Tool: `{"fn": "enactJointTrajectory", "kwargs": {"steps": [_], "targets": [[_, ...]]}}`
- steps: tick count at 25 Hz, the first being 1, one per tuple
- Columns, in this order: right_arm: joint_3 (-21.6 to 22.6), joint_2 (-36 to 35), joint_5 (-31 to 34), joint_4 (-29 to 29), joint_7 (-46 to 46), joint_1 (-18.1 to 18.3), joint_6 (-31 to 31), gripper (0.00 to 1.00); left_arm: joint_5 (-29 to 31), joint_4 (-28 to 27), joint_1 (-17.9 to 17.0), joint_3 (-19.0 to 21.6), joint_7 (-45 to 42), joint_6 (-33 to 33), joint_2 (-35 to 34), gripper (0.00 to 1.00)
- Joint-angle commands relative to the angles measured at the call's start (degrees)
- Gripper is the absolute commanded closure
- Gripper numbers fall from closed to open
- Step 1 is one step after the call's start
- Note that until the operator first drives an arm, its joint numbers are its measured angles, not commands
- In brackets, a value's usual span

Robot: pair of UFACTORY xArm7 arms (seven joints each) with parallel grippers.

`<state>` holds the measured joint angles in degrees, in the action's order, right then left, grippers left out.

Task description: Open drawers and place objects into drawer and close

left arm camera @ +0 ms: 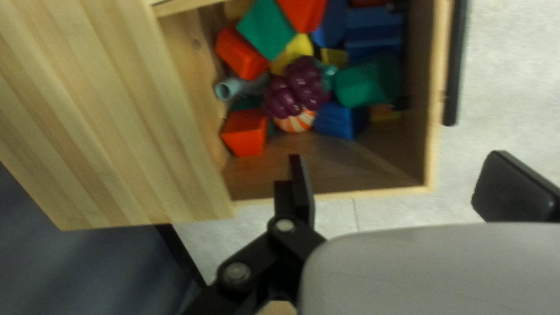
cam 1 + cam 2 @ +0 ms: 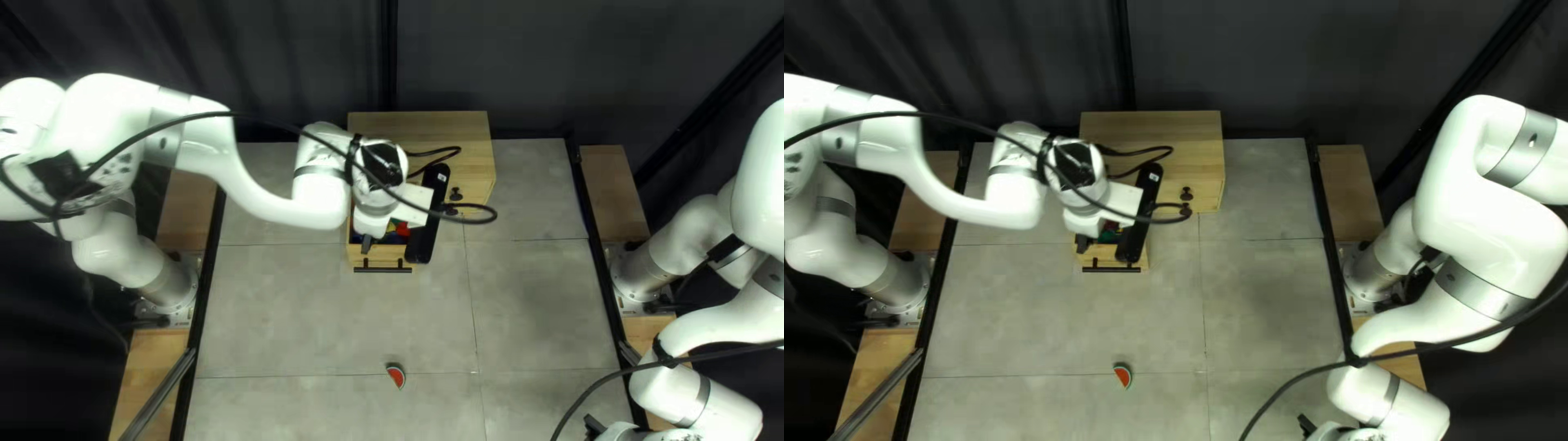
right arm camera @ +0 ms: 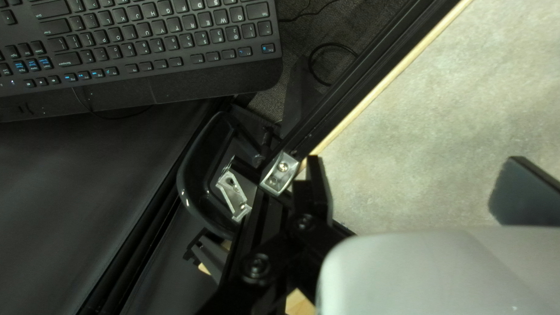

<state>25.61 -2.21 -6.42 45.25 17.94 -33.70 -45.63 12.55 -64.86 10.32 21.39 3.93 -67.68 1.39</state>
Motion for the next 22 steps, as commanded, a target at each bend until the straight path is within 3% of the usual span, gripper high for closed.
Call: {"fn": "enactJointTrajectory", "kwargs": {"steps": [1,6,13,22], "targets": [[0.0,0.0,0.0,0.0,0.0,0.0,0.0,0.0,-0.75,-1.36,-4.62,4.41,-1.07,1.9,2.98,0.0],[0.0,0.0,0.0,0.0,0.0,0.0,0.0,0.0,1.3,-2.75,-8.79,7.32,-1.96,7.26,9.2,0.0],[0.0,0.0,0.0,0.0,0.0,0.0,0.0,0.0,8.75,-12.02,-15.23,6.12,-4.74,13.18,24.6,0.0],[0.0,0.0,0.0,0.0,0.0,0.0,0.0,0.0,9.71,-15.86,-17.06,5.19,-6.54,16.72,32.08,0.0]]}}
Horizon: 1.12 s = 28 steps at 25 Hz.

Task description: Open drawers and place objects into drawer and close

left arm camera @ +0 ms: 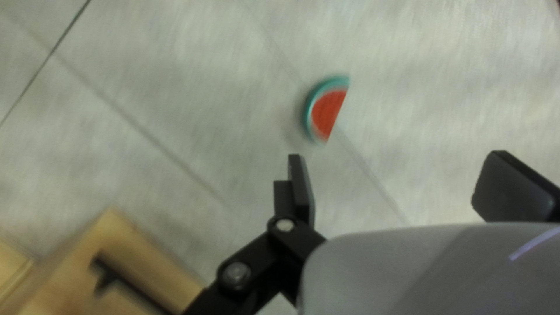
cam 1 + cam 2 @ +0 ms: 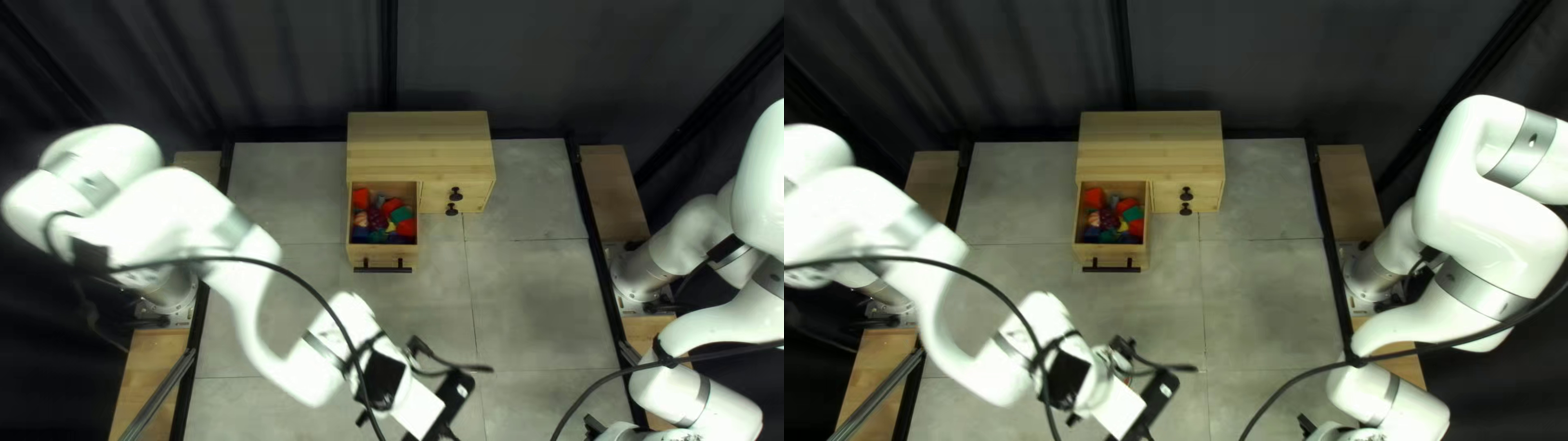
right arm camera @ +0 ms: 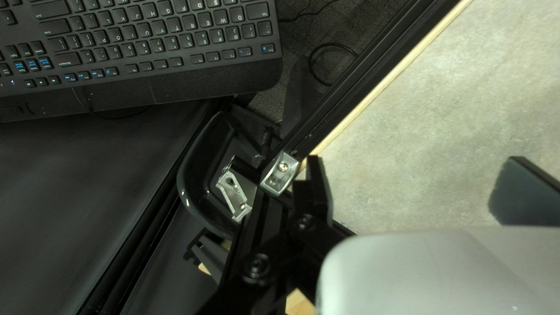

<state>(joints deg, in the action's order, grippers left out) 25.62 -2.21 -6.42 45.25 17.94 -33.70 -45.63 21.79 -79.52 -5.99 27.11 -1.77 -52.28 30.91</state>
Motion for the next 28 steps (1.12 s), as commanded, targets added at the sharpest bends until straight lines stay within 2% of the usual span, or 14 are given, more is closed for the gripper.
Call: {"fn": "enactJointTrajectory", "kwargs": {"steps": [1,16,21,24,27,28], "targets": [[0.0,0.0,0.0,0.0,0.0,0.0,0.0,0.0,0.49,-1.09,-0.64,-0.59,-0.79,1.58,2.73,0.0],[0.0,0.0,0.0,0.0,0.0,0.0,0.0,0.0,1.82,1.66,2.7,-1.06,5.64,3.54,3.45,0.06],[0.0,0.0,0.0,0.0,0.0,0.0,0.0,0.0,2.81,-0.57,2.7,-0.77,9.94,2.38,5.65,0.04],[0.0,0.0,0.0,0.0,0.0,0.0,0.0,0.0,3.17,-0.68,2.92,-0.63,11.75,2.31,6.17,0.07],[0.0,0.0,0.0,0.0,0.0,0.0,0.0,0.0,3.33,0.67,3.56,-0.52,12.77,2.85,5.64,0.2],[0.0,0.0,0.0,0.0,0.0,0.0,0.0,0.0,3.36,1.4,3.82,-0.49,12.84,3.23,5.25,0.21]]}}
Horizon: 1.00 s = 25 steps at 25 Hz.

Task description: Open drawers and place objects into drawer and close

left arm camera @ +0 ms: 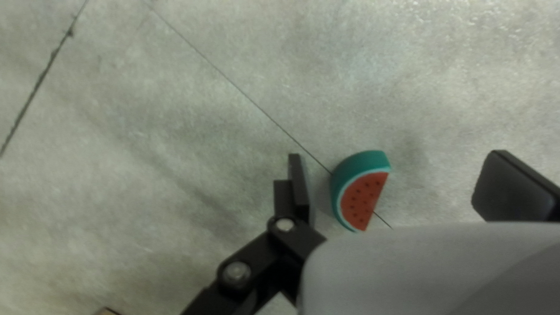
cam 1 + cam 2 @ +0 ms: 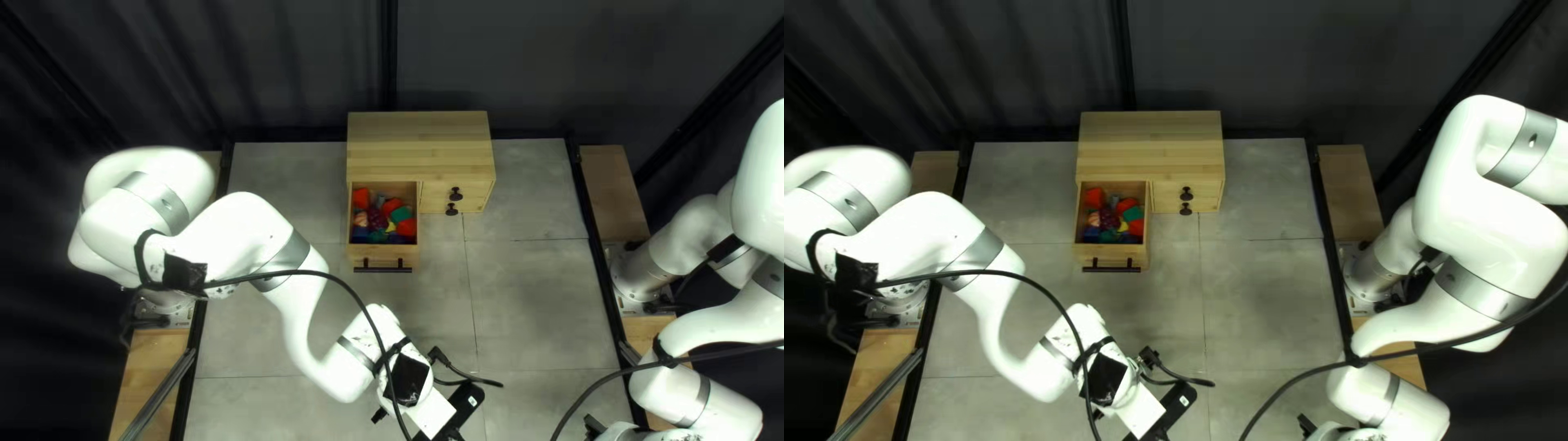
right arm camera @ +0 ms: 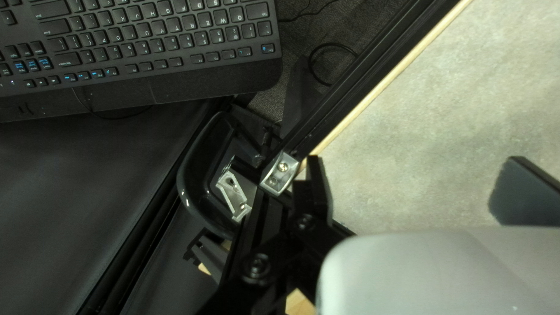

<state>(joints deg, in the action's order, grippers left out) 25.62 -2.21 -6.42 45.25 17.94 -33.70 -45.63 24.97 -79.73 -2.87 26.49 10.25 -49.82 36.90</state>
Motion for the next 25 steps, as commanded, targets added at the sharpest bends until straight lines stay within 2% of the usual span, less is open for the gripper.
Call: {"fn": "enactJointTrajectory", "kwargs": {"steps": [1,4,5,7,8,18,25], "targets": [[0.0,0.0,0.0,0.0,0.0,0.0,0.0,0.0,0.2,2.12,0.86,0.14,0.82,1.03,-1.0,0.22],[0.0,0.0,0.0,0.0,0.0,0.0,0.0,0.0,0.15,4.5,1.71,0.18,0.75,2.22,-2.43,0.27],[0.0,0.0,0.0,0.0,0.0,0.0,0.0,0.0,0.12,4.97,1.93,0.15,0.74,2.43,-2.73,0.33],[0.0,0.0,0.0,0.0,0.0,0.0,0.0,0.0,0.11,5.08,2.05,0.08,0.75,2.51,-2.7,0.8],[0.0,0.0,0.0,0.0,0.0,0.0,0.0,0.0,0.09,5.03,2.09,0.04,0.76,2.59,-2.51,0.88],[0.0,0.0,0.0,0.0,0.0,0.0,0.0,0.0,-0.81,4.53,2.35,0.47,1.0,1.6,-2.78,1.0],[0.0,0.0,0.0,0.0,0.0,0.0,0.0,0.0,-2.48,-1.8,1.5,1.99,2.55,-8.32,-6.53,1.0]]}}
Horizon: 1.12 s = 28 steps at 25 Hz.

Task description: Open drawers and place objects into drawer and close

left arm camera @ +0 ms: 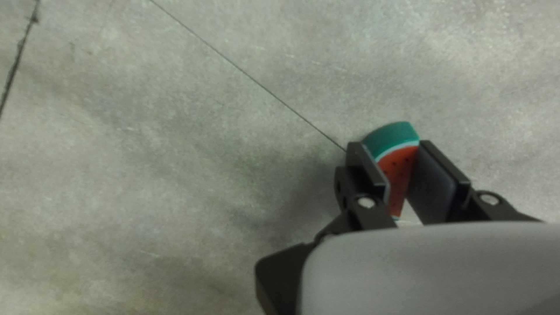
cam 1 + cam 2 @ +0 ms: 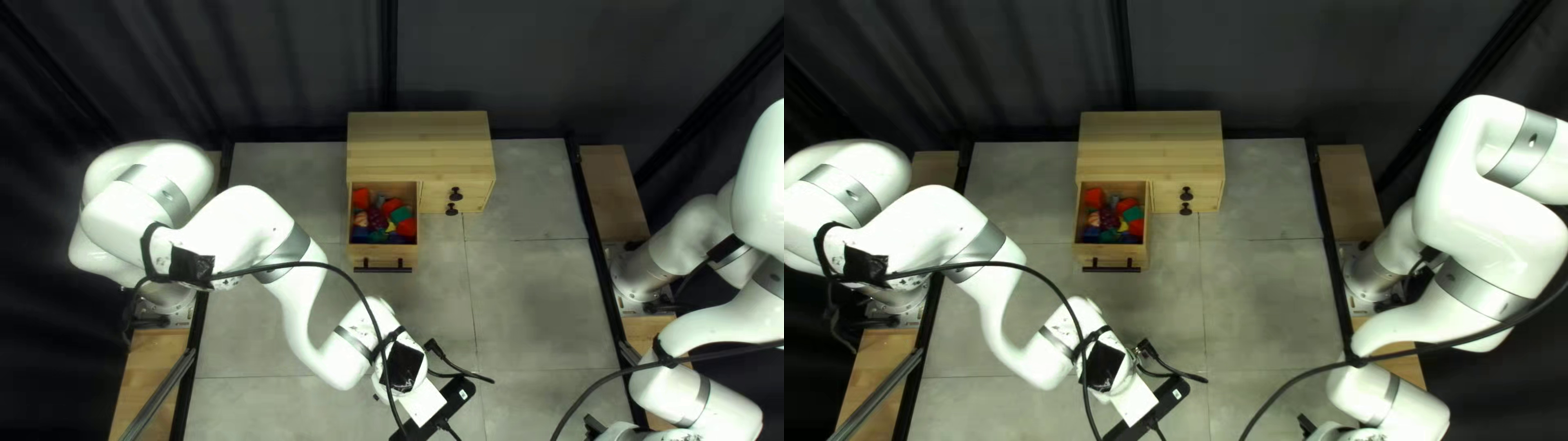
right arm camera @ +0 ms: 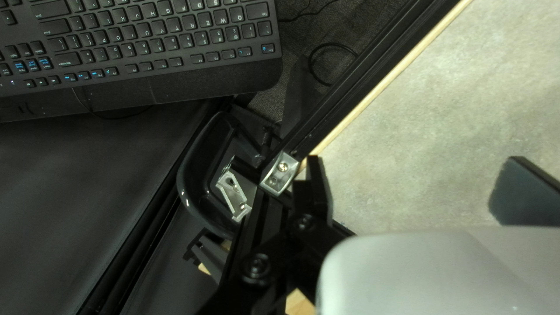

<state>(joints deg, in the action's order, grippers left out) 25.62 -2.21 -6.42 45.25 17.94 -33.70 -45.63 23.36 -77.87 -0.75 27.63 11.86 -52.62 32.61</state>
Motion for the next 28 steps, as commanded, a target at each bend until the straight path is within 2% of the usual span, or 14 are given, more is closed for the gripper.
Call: {"fn": "enactJointTrajectory", "kwargs": {"steps": [1,4,6,8,12,15,17,23,24,25,26,27,28], "targets": [[0.0,0.0,0.0,0.0,0.0,0.0,0.0,0.0,-0.98,-4.12,-0.56,0.92,1.2,-6.48,-2.72,1.0],[0.0,0.0,0.0,0.0,0.0,0.0,0.0,0.0,-1.78,-5.18,0.83,0.98,3.37,-11.49,-6.52,1.0],[0.0,0.0,0.0,0.0,0.0,0.0,0.0,0.0,-2.94,-4.95,2.93,0.52,5.97,-15.53,-10.83,1.0],[0.0,0.0,0.0,0.0,0.0,0.0,0.0,0.0,-3.75,-5.01,5.28,-0.58,8.87,-20.06,-15.3,1.0],[0.0,0.0,0.0,0.0,0.0,0.0,0.0,0.0,-4.03,-4.47,10.38,-4.12,14.41,-24.91,-21.57,1.0],[0.0,0.0,0.0,0.0,0.0,0.0,0.0,0.0,-3.62,-3.2,14.21,-7.14,16.98,-24.78,-23.73,1.0],[0.0,0.0,0.0,0.0,0.0,0.0,0.0,0.0,-3.37,-2.52,15.48,-8.32,16.67,-24.13,-23.88,1.0],[0.0,0.0,0.0,0.0,0.0,0.0,0.0,0.0,-4.14,4.15,19.01,-11.42,12.96,-16.47,-23.7,1.0],[0.0,0.0,0.0,0.0,0.0,0.0,0.0,0.0,-4.48,5.08,19.38,-11.8,11.77,-15.33,-23.58,0.9],[0.0,0.0,0.0,0.0,0.0,0.0,0.0,0.0,-4.88,5.8,19.7,-12.11,10.59,-14.41,-23.51,0.87],[0.0,0.0,0.0,0.0,0.0,0.0,0.0,0.0,-5.01,5.92,19.75,-12.19,10.23,-14.25,-23.5,0.15],[0.0,0.0,0.0,0.0,0.0,0.0,0.0,0.0,-5.37,6.16,19.99,-12.5,8.89,-13.59,-23.16,0.05],[0.0,0.0,0.0,0.0,0.0,0.0,0.0,0.0,-5.68,6.2,20.15,-12.74,7.69,-13.22,-22.9,0.0]]}}
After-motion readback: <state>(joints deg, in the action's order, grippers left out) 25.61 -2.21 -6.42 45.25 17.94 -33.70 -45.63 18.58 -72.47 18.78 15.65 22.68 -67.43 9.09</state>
